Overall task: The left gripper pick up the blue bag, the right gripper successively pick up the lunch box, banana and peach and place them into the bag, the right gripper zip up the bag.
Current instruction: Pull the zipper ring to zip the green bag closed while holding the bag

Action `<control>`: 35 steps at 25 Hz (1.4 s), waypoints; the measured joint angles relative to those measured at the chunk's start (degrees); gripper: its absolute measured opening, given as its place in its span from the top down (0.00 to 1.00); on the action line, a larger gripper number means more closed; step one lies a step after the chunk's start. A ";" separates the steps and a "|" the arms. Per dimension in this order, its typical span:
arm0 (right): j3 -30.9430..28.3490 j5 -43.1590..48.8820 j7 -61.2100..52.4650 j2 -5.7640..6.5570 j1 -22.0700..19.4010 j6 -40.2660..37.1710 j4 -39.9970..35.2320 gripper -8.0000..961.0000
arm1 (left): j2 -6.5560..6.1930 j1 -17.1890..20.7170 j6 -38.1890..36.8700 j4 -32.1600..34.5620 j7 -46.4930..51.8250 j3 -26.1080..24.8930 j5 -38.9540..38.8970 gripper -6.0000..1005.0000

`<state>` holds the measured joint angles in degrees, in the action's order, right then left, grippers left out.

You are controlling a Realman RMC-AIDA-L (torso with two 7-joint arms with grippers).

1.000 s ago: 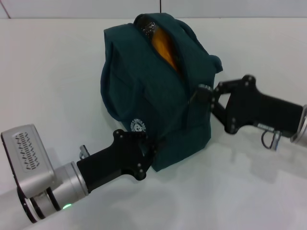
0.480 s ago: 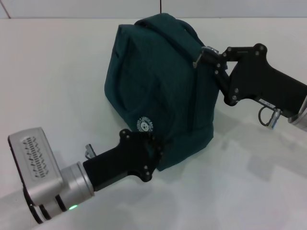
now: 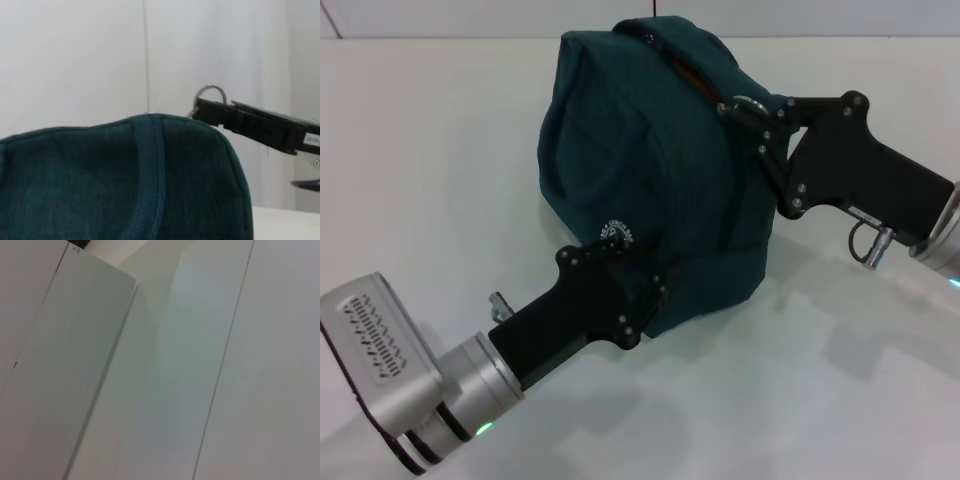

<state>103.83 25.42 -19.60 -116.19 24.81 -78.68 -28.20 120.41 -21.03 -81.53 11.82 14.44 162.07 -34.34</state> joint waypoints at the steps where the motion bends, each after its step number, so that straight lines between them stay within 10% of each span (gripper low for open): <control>1: 0.20 -0.40 0.23 0.00 -0.04 0.08 0.00 0.98 | -0.13 0.13 -0.32 0.49 0.27 0.00 -0.27 0.84; 16: 3.76 -4.58 2.64 0.00 -0.17 1.09 -0.02 0.98 | 0.05 -0.99 -3.61 3.85 7.78 -0.08 -3.26 0.19; 35: 4.75 -6.69 2.82 0.00 -1.00 0.81 0.26 0.98 | -0.14 -1.93 -3.98 4.40 6.74 0.14 -4.69 0.20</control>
<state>108.58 18.73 -16.79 -116.19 23.82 -77.87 -27.94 120.27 -22.96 -85.51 16.21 21.18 162.20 -39.02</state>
